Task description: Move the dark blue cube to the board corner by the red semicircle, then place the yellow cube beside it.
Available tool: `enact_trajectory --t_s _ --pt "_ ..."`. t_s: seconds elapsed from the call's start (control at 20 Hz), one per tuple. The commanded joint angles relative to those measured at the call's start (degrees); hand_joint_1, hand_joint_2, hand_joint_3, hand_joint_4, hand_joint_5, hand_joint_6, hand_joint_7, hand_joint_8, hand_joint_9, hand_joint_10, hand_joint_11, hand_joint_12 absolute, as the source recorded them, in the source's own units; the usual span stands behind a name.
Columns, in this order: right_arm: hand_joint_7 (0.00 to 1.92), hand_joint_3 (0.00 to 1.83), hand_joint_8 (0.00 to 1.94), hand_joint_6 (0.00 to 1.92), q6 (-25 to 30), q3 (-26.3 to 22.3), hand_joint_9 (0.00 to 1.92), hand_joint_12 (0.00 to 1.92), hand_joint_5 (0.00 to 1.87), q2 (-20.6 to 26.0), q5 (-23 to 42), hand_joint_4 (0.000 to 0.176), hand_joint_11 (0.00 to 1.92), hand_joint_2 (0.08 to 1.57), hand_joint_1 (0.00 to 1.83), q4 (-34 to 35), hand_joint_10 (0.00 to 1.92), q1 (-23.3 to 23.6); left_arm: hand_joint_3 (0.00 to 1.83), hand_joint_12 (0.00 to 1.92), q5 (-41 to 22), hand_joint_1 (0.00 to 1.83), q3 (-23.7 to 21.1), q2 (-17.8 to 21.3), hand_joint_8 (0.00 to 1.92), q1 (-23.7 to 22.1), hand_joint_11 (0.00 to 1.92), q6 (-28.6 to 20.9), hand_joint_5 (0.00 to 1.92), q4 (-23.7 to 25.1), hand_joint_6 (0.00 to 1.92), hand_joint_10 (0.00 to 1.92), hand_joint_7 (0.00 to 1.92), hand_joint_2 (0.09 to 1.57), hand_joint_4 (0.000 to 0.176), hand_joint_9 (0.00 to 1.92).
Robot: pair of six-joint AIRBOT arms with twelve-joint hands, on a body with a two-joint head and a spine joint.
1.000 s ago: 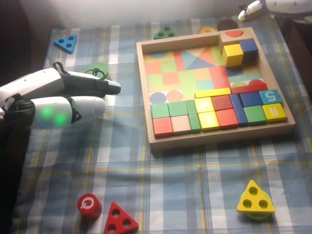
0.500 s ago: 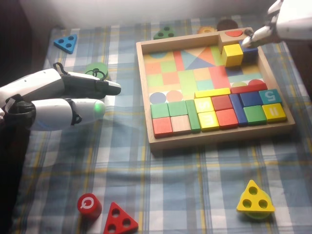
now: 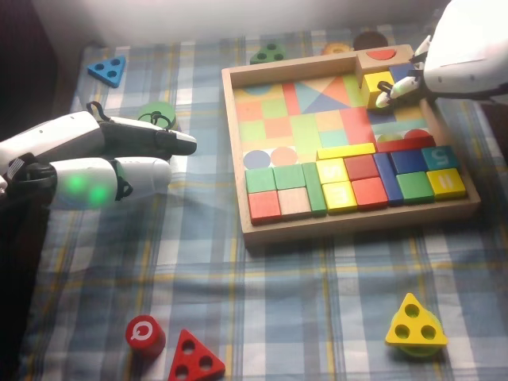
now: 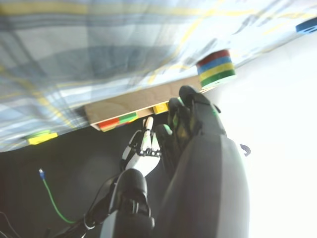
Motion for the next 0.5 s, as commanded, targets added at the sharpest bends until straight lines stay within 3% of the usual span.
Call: enact_trajectory --t_s 0.0,0.3,0.45 --pt "0.93 0.0 1.94 0.0 -0.49 0.7 1.11 1.92 0.37 -0.29 -3.73 0.0 1.25 1.19 1.47 0.71 1.92 0.3 0.0 0.37 -6.56 0.34 0.23 -0.24 0.0 -0.65 0.22 -0.41 0.54 -1.09 0.0 0.0 0.4 1.34 0.0 0.45" --pt "0.78 0.0 1.94 0.0 -0.49 4.59 0.99 1.92 0.35 -2.49 -5.68 0.0 1.15 1.2 1.45 0.71 1.92 -0.34 0.0 0.37 -6.57 0.33 0.22 -0.23 0.0 -0.65 0.21 -0.41 0.53 -1.09 0.0 0.0 0.4 1.34 0.0 0.45" --pt "0.82 0.0 1.94 0.0 -0.49 4.56 1.03 1.92 0.37 -2.39 -5.8 0.0 1.19 1.19 1.45 0.71 1.92 -0.34 0.0 0.37 -6.55 0.33 0.25 -0.23 0.0 -0.64 0.2 -0.41 0.52 -1.09 0.0 0.0 0.39 1.34 0.0 0.44"
